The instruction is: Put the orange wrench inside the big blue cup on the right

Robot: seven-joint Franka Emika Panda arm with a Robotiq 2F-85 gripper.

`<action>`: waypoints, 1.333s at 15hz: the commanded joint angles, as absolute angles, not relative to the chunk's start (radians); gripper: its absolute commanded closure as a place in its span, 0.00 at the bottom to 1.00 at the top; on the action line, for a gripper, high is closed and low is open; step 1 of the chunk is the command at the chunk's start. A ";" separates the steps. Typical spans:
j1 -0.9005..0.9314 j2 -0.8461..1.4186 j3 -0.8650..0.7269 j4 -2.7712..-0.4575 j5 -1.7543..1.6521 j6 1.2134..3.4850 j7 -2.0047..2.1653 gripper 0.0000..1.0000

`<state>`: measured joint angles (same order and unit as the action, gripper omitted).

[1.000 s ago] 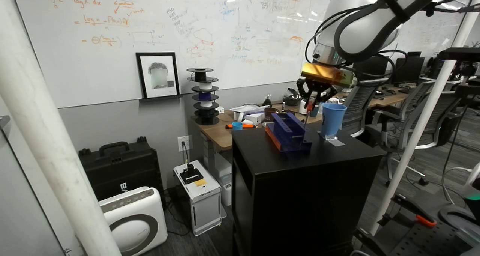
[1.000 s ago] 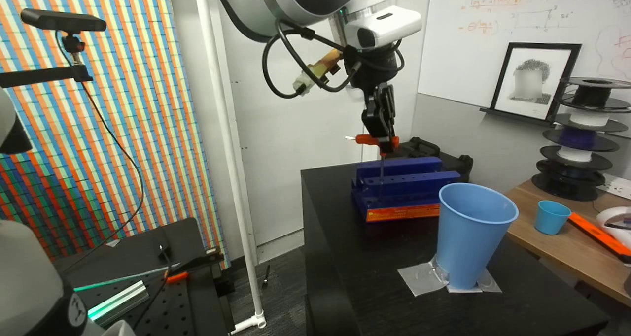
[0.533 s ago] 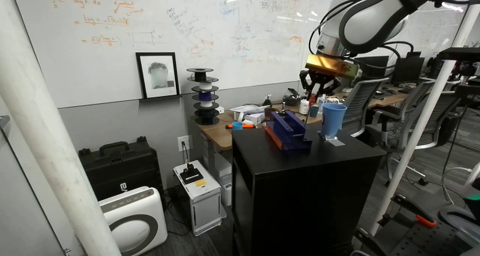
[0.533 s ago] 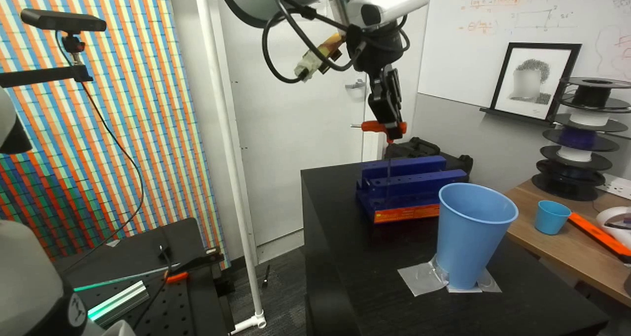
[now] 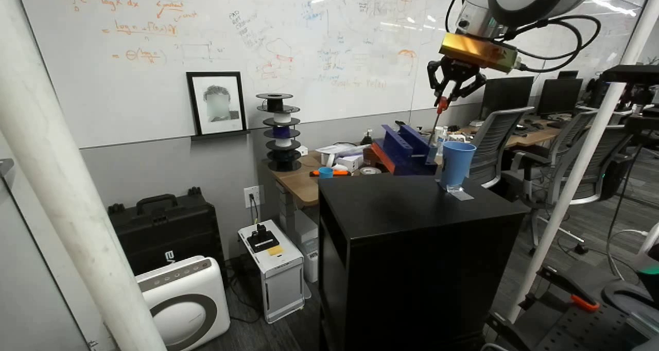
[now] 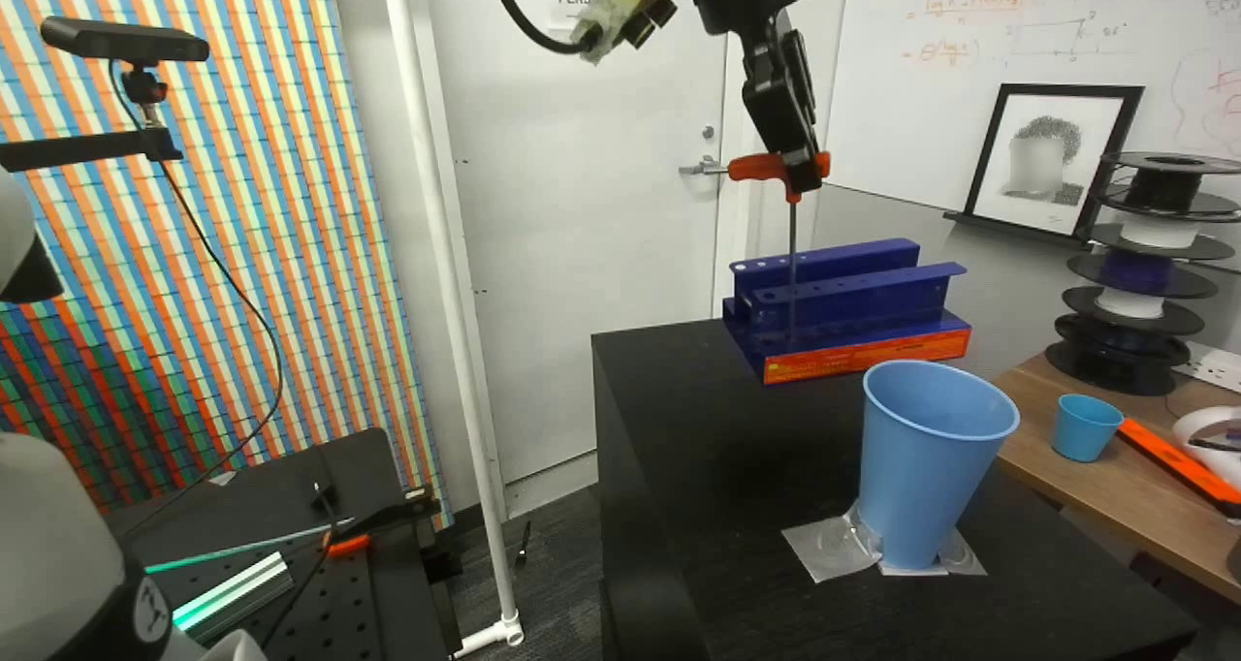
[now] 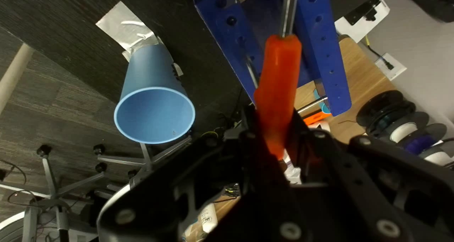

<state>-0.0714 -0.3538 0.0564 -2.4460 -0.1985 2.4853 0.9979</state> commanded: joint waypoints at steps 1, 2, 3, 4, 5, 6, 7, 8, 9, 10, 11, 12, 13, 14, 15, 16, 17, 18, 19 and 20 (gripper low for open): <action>-0.062 -0.392 0.021 -2.419 -0.068 2.454 0.887 0.95; -0.059 -0.390 0.009 -2.421 -0.026 2.450 0.857 0.95; -0.057 -0.380 -0.003 -2.424 0.020 2.446 0.827 0.95; -0.057 -0.370 -0.013 -2.424 0.059 2.435 0.794 0.95; -0.060 -0.353 -0.019 -2.426 0.091 2.429 0.771 0.95; -0.066 -0.340 -0.021 -2.427 0.113 2.419 0.754 0.95; -0.072 -0.325 -0.021 -2.430 0.126 2.413 0.742 0.95; -0.076 -0.311 -0.020 -2.431 0.133 2.407 0.735 0.95; -0.079 -0.297 -0.019 -2.433 0.135 2.406 0.732 0.95; -0.080 -0.286 -0.019 -2.433 0.138 2.404 0.728 0.95; -0.081 -0.278 -0.018 -2.432 0.136 2.403 0.730 0.95; -0.082 -0.273 -0.015 -2.431 0.129 2.403 0.734 0.95; -0.084 -0.270 -0.014 -2.430 0.124 2.402 0.735 0.95; -0.084 -0.268 -0.013 -2.429 0.122 2.401 0.737 0.95; -0.085 -0.266 -0.011 -2.427 0.116 2.400 0.739 0.95; -0.084 -0.268 -0.008 -2.425 0.111 2.397 0.740 0.95; -0.086 -0.276 -0.002 -2.422 0.097 2.396 0.747 0.95; -0.089 -0.287 0.005 -2.418 0.080 2.394 0.757 0.95; -0.095 -0.303 0.015 -2.409 0.049 2.388 0.773 0.95; -0.099 -0.317 0.023 -2.404 0.025 2.387 0.781 0.95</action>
